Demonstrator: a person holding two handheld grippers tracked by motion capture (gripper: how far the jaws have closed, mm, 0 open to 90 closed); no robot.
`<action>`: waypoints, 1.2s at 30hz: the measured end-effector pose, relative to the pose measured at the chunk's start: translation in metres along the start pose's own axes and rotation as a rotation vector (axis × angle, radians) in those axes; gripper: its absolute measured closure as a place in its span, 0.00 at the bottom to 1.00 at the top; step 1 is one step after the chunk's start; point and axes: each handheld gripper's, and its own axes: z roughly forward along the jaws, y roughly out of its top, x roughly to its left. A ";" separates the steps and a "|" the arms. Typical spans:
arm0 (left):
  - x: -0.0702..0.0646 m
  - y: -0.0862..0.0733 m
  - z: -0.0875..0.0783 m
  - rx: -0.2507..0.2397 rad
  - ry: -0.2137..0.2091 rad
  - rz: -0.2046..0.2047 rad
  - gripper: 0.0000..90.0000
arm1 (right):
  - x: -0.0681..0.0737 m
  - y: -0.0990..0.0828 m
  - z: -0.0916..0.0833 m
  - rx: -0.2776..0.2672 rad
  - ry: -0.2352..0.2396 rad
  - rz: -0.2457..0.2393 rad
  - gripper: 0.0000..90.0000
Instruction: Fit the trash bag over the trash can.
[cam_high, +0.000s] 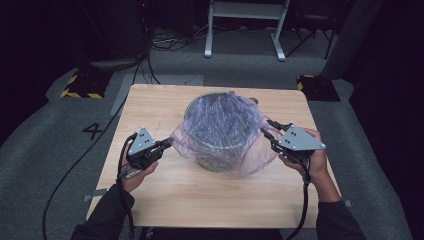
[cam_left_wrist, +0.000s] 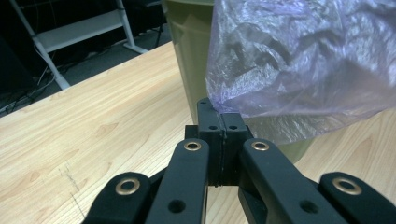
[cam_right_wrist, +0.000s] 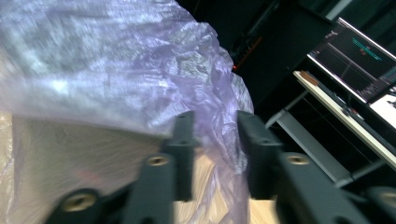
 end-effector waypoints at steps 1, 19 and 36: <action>0.001 0.000 0.000 0.004 0.003 0.002 1.00 | -0.002 0.001 0.001 -0.007 0.007 0.001 0.87; 0.012 -0.003 -0.029 0.027 -0.012 0.043 0.32 | -0.023 0.012 0.022 0.006 0.061 0.096 1.00; -0.050 0.037 -0.046 -0.074 -0.149 0.233 0.17 | -0.021 0.016 0.027 0.023 0.064 0.108 1.00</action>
